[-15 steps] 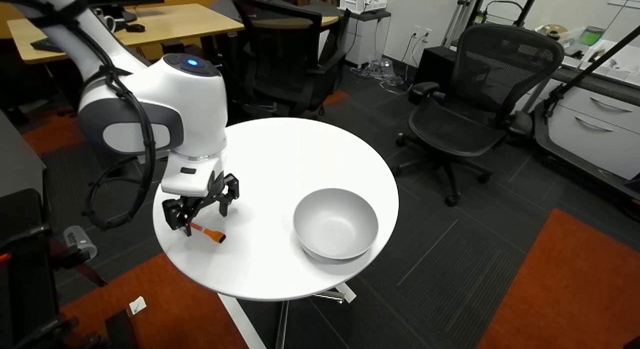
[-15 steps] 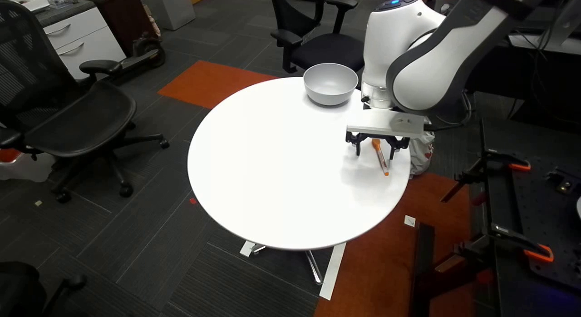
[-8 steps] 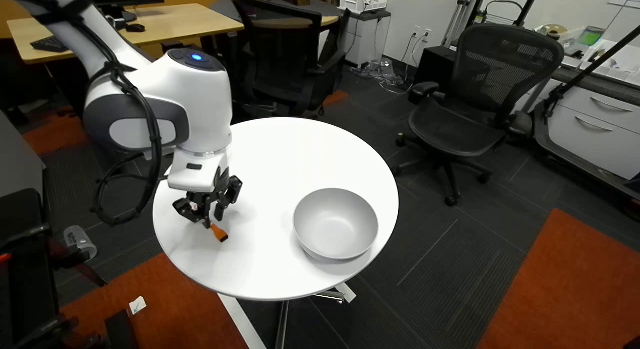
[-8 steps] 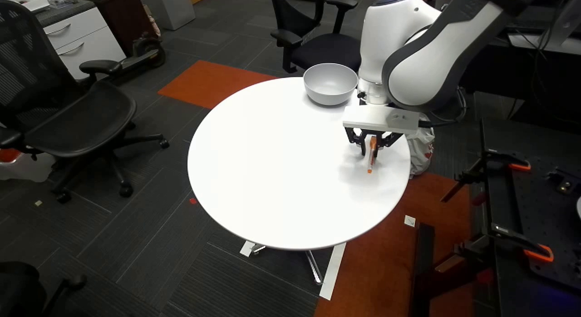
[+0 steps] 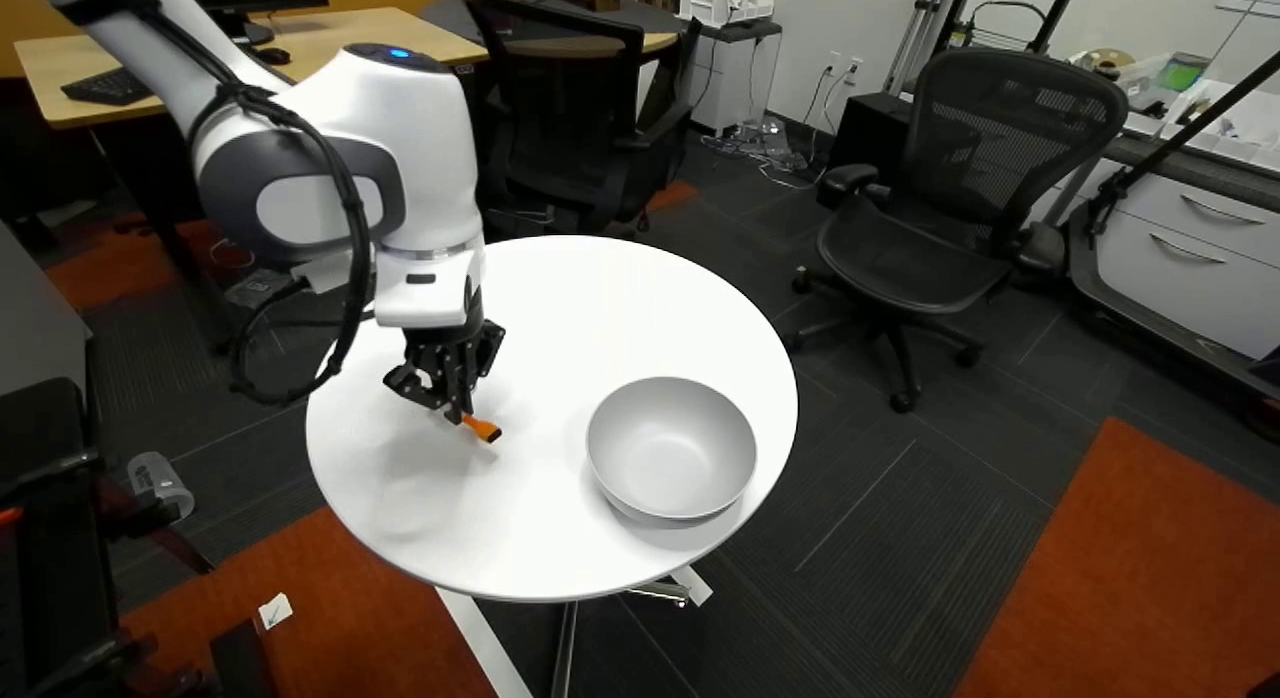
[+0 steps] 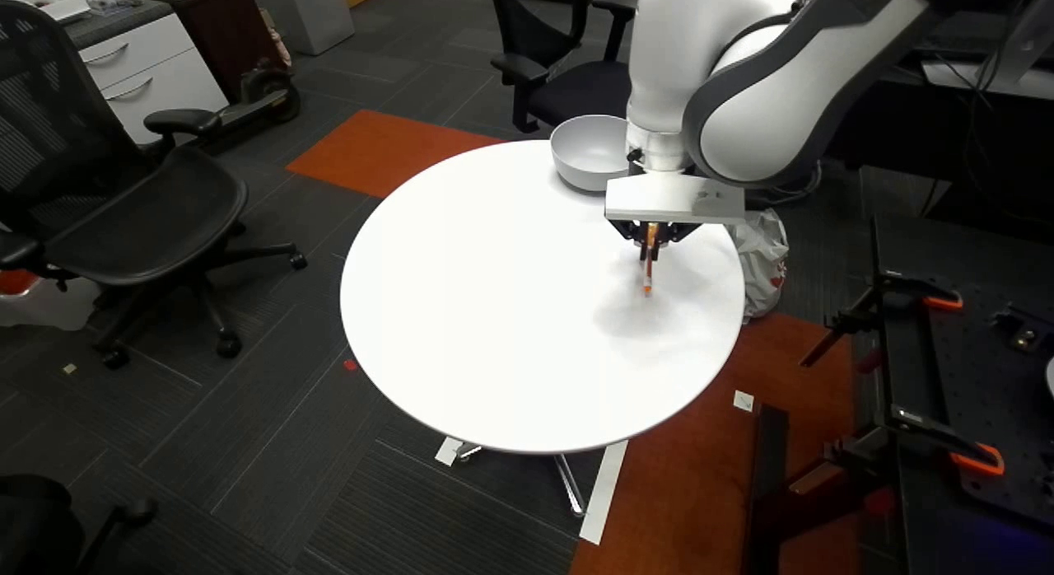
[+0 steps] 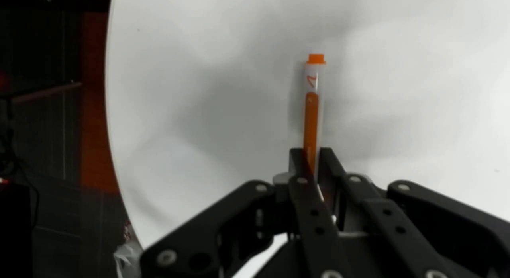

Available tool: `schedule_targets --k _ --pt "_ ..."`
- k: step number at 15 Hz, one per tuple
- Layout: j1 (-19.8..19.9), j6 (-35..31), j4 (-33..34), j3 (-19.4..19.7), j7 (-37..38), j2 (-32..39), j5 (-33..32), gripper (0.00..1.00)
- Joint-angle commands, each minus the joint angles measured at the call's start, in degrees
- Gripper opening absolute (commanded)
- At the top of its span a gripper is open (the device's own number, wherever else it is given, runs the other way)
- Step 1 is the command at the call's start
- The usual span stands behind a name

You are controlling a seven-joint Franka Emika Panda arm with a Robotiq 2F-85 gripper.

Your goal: Put the marker in the bowl

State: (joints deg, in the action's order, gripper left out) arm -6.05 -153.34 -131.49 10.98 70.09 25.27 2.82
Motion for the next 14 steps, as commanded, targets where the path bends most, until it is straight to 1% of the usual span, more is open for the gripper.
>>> schedule_targets --k 1,5,10,14 --pt "-4.79 6.16 5.17 2.44 1.35 -3.05 -7.82 0.03" --pt "-4.51 12.78 14.06 -1.59 -3.74 -2.13 -11.45 0.03" --pt "-4.79 19.01 23.27 -6.7 -11.86 1.19 -11.18 0.03" --pt "-5.98 24.21 31.43 -9.75 -17.62 6.39 -10.85 0.03"
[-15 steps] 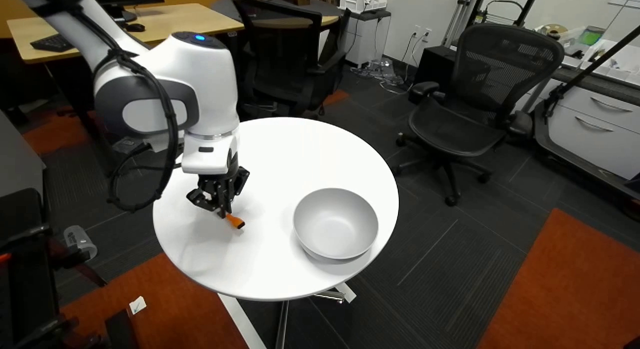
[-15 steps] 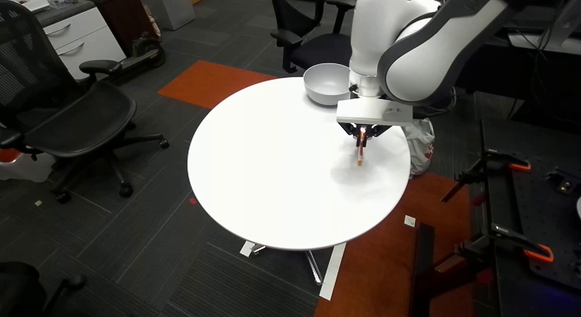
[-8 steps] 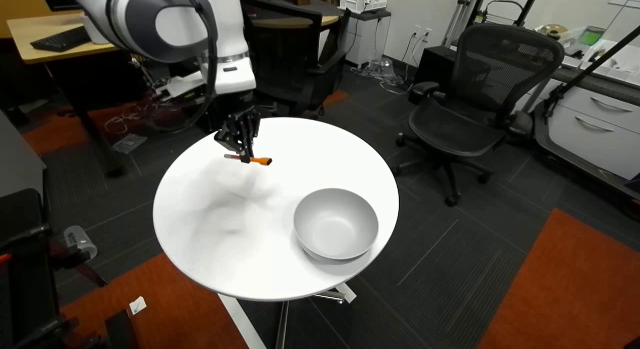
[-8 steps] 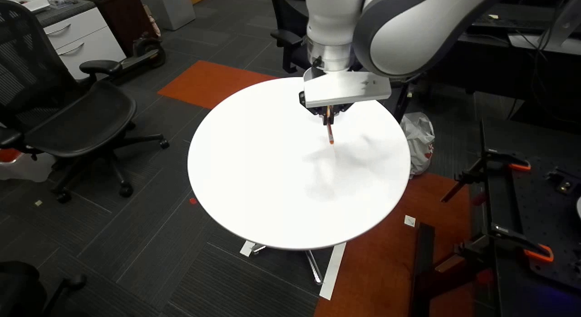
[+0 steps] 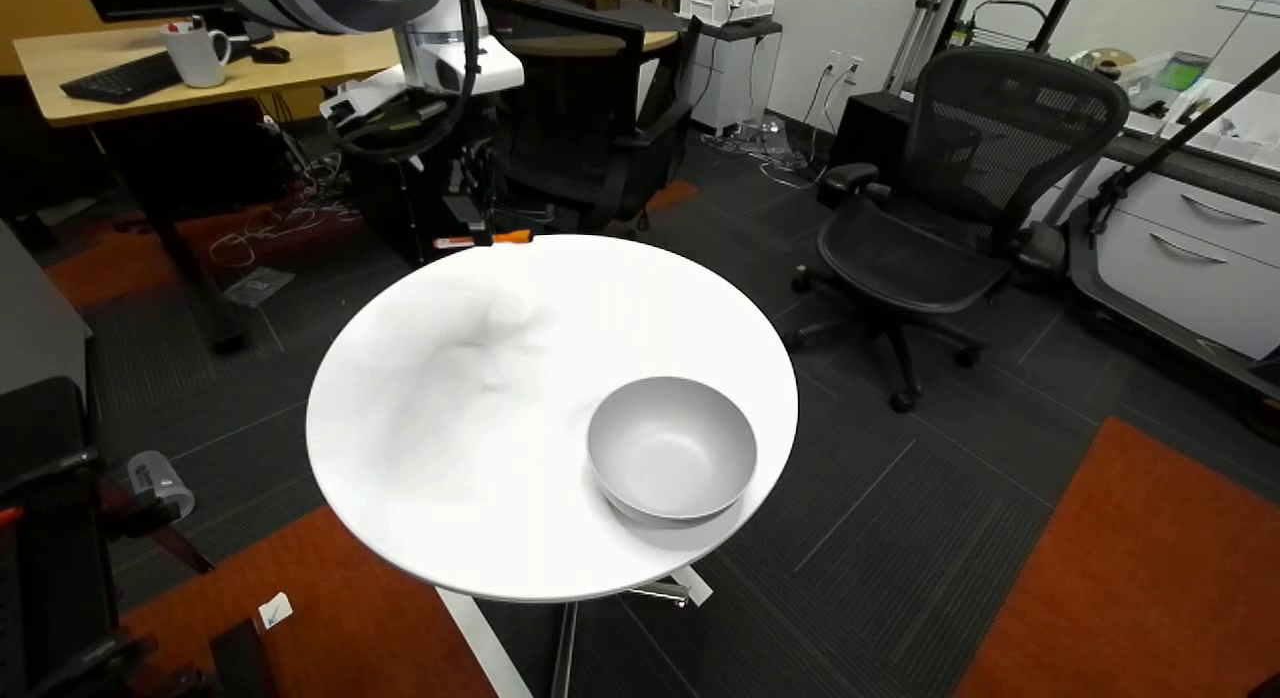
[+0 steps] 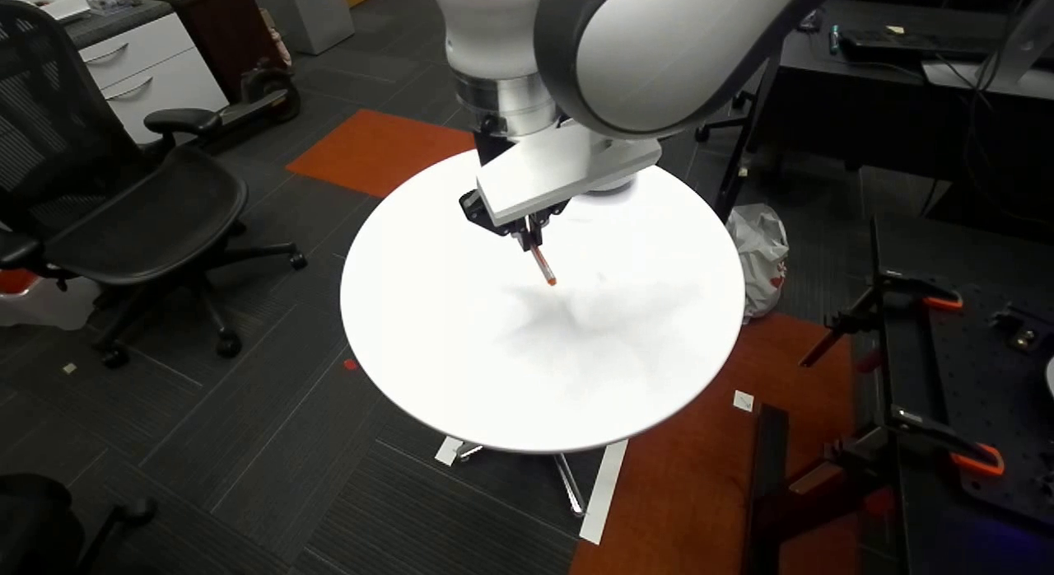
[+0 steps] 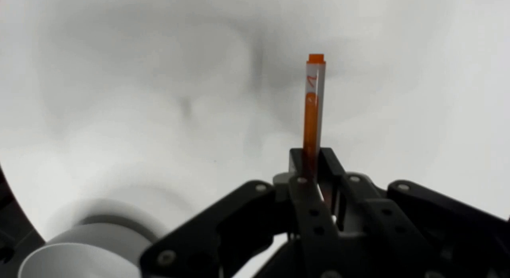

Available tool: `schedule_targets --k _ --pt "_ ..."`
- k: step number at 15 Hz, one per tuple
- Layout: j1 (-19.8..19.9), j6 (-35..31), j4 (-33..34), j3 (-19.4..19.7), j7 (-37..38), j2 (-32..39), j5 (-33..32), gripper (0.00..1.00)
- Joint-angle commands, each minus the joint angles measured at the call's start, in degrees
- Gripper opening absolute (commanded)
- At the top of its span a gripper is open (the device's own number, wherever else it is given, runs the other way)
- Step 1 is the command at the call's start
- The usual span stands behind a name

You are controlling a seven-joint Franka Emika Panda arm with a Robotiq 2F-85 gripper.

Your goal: Put the marker in the bowl

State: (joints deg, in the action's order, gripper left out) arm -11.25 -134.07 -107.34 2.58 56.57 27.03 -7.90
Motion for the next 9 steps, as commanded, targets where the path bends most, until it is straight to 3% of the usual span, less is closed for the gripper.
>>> schedule_targets --k 1,6,9 --pt "-1.11 6.54 9.79 -1.88 -5.52 6.39 0.0 0.03" --pt "-3.08 11.99 21.05 -2.97 -12.95 14.46 0.04 0.03" --pt "-3.59 11.5 25.65 -2.85 -17.98 18.27 0.16 0.03"
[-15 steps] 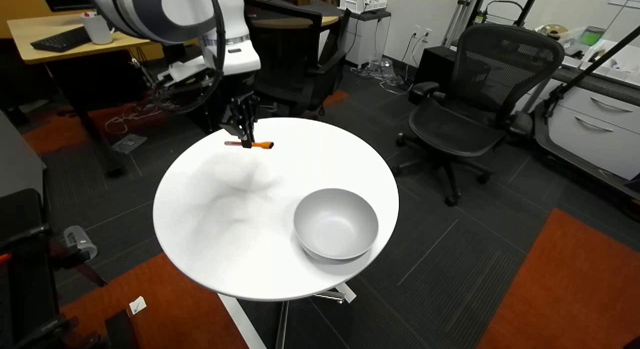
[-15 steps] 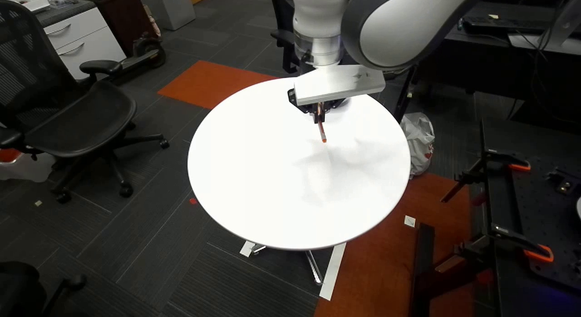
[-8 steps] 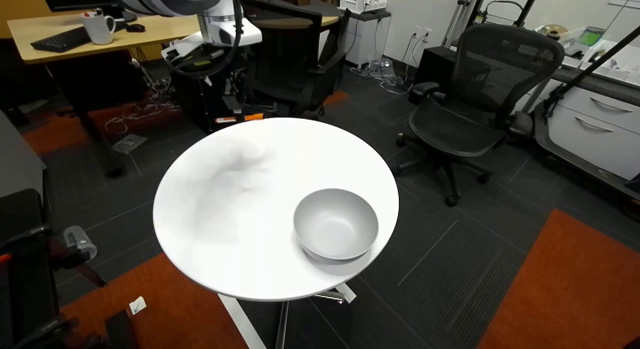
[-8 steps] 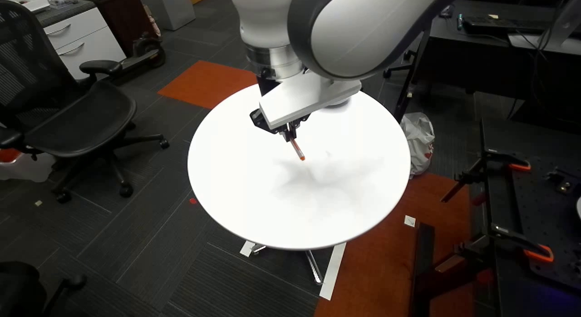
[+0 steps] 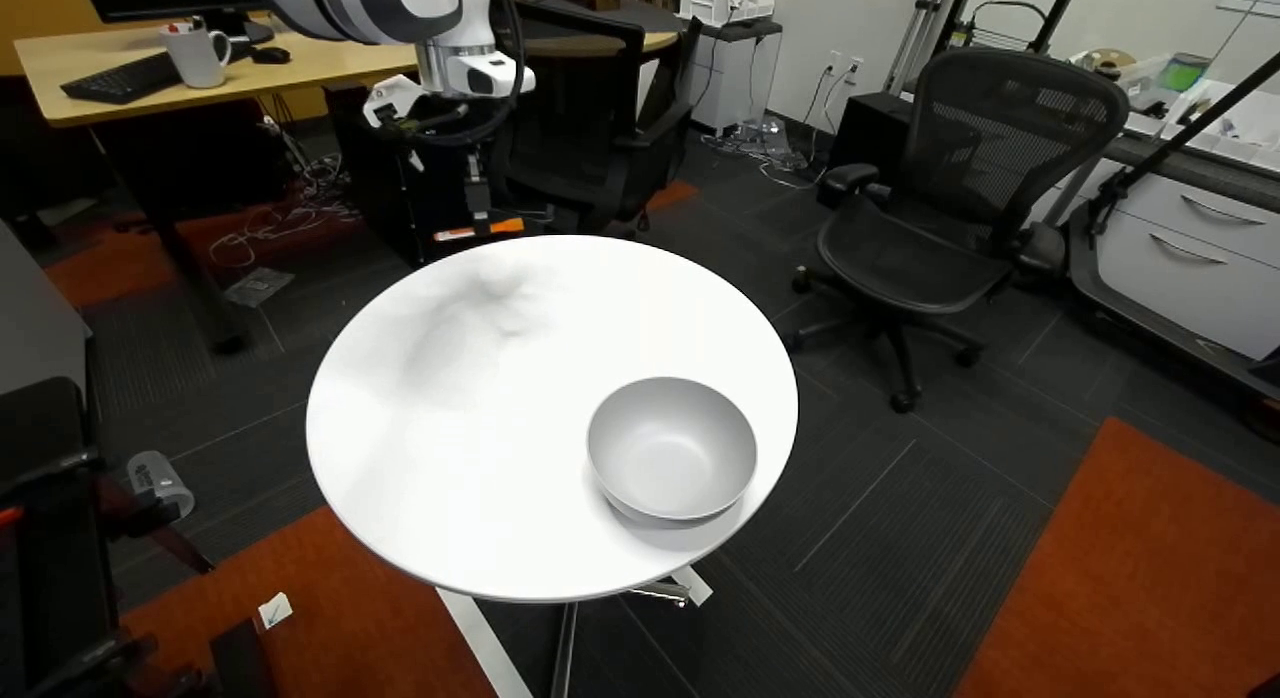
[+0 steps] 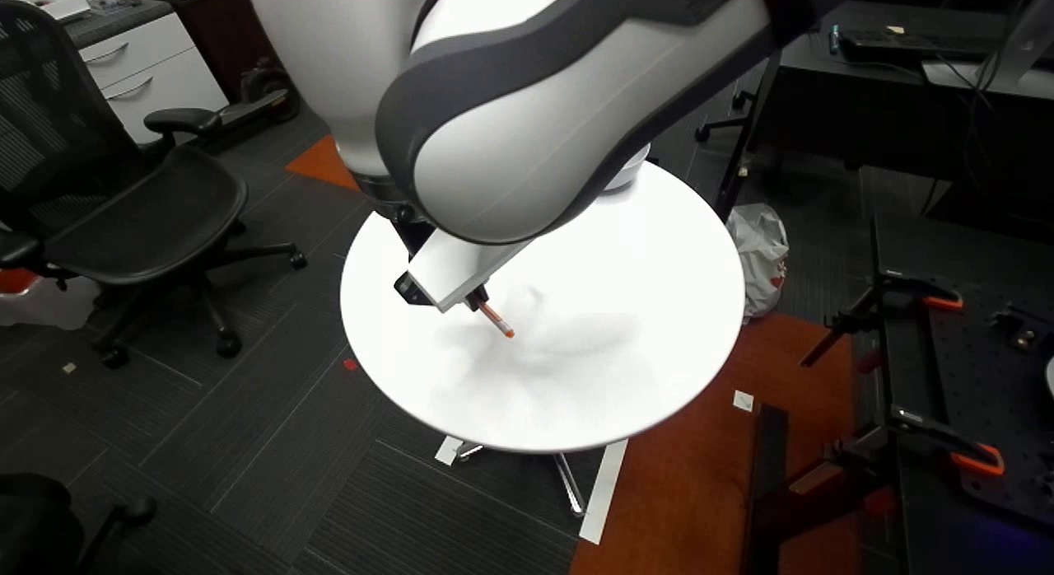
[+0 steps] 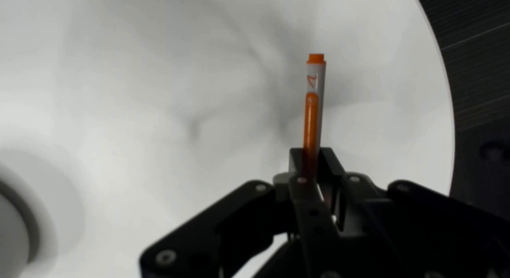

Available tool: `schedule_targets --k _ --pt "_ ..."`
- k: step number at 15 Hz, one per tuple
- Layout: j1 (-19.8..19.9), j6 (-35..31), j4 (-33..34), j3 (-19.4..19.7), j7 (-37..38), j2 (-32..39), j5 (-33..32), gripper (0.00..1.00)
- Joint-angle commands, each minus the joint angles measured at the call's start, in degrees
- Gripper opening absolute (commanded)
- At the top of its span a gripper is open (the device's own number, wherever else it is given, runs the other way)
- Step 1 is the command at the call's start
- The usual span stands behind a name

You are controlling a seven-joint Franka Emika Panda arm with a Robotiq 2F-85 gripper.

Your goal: Put the marker in the bowl

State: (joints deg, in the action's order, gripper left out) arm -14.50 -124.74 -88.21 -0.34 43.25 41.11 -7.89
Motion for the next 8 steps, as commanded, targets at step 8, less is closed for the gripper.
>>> schedule_targets --k 8 --pt "2.93 -11.15 1.47 -1.61 -16.43 3.25 5.75 0.03"
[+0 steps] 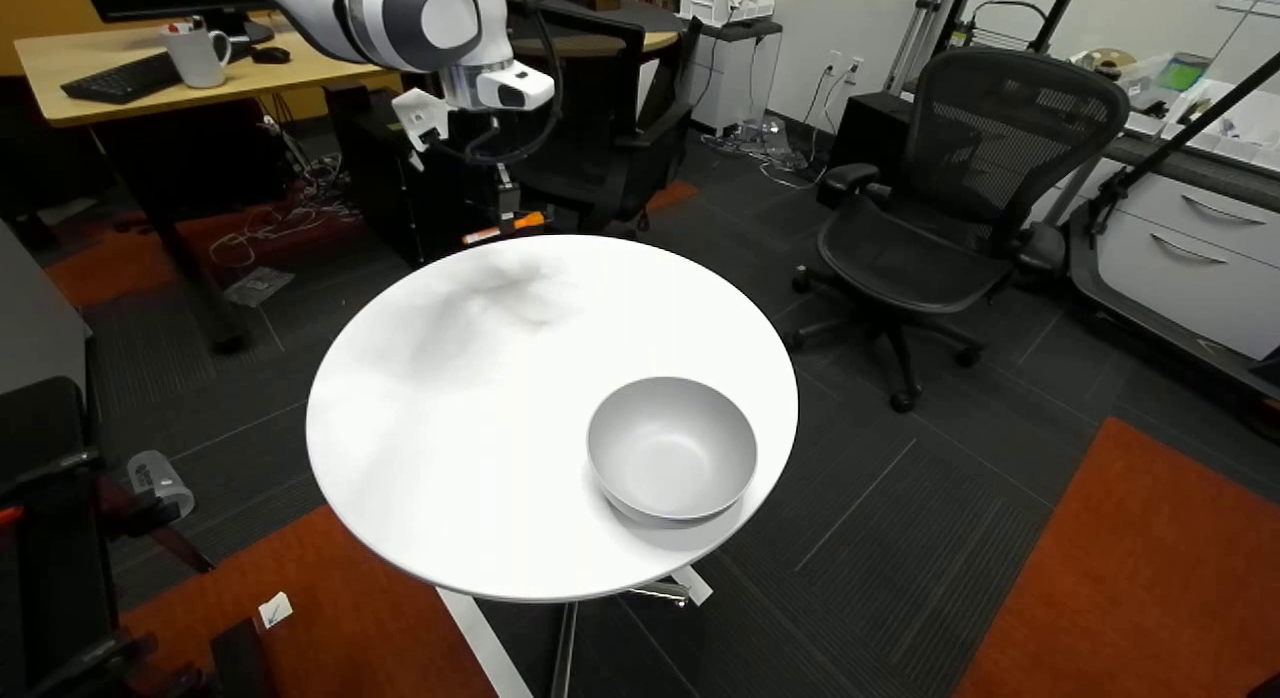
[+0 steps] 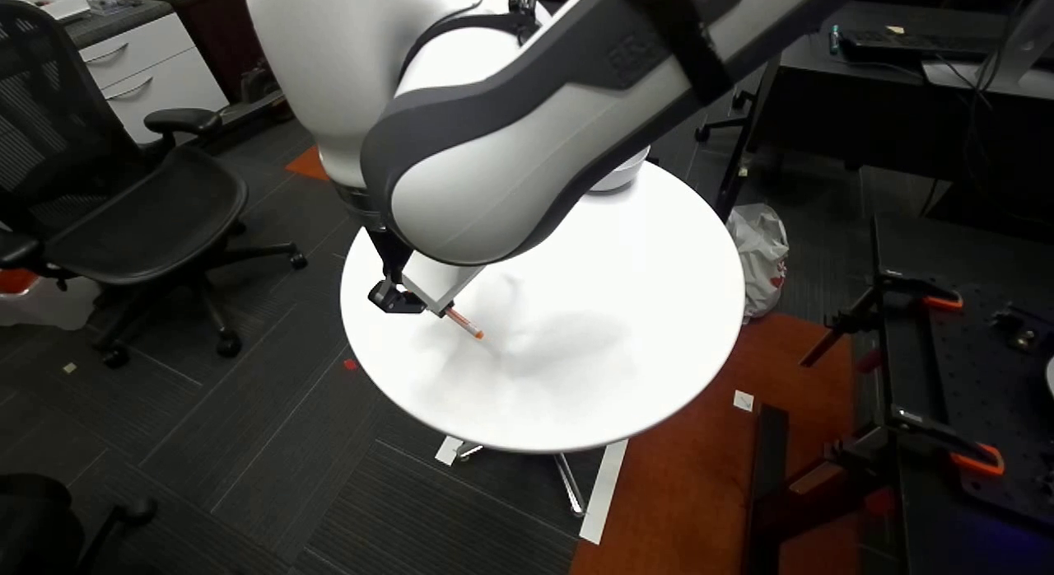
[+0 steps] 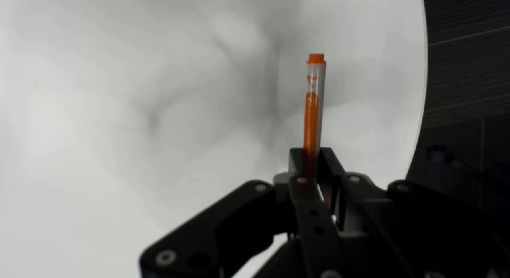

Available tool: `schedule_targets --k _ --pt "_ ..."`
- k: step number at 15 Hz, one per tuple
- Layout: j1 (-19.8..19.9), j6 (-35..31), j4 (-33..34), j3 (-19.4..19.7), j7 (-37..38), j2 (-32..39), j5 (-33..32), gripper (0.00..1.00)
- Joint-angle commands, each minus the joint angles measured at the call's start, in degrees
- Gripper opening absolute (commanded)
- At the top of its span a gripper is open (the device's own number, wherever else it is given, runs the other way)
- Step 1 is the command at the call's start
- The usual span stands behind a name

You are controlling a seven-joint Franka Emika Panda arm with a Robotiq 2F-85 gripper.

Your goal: Put the marker in the bowl

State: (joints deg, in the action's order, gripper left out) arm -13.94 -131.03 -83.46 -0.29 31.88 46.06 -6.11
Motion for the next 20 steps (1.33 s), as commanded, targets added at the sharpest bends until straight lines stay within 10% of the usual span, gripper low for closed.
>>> schedule_targets --k 1,10,11,20 --pt "3.18 -6.29 -4.25 -2.24 -6.99 -2.0 5.97 0.03" --pt "12.17 -8.96 -10.42 -9.91 -25.97 -3.11 21.27 0.03" --pt "12.59 -8.65 -10.64 -10.19 -27.05 -3.23 21.87 0.36" --pt "12.69 -10.06 -16.97 -9.03 -27.1 -9.66 22.96 0.95"
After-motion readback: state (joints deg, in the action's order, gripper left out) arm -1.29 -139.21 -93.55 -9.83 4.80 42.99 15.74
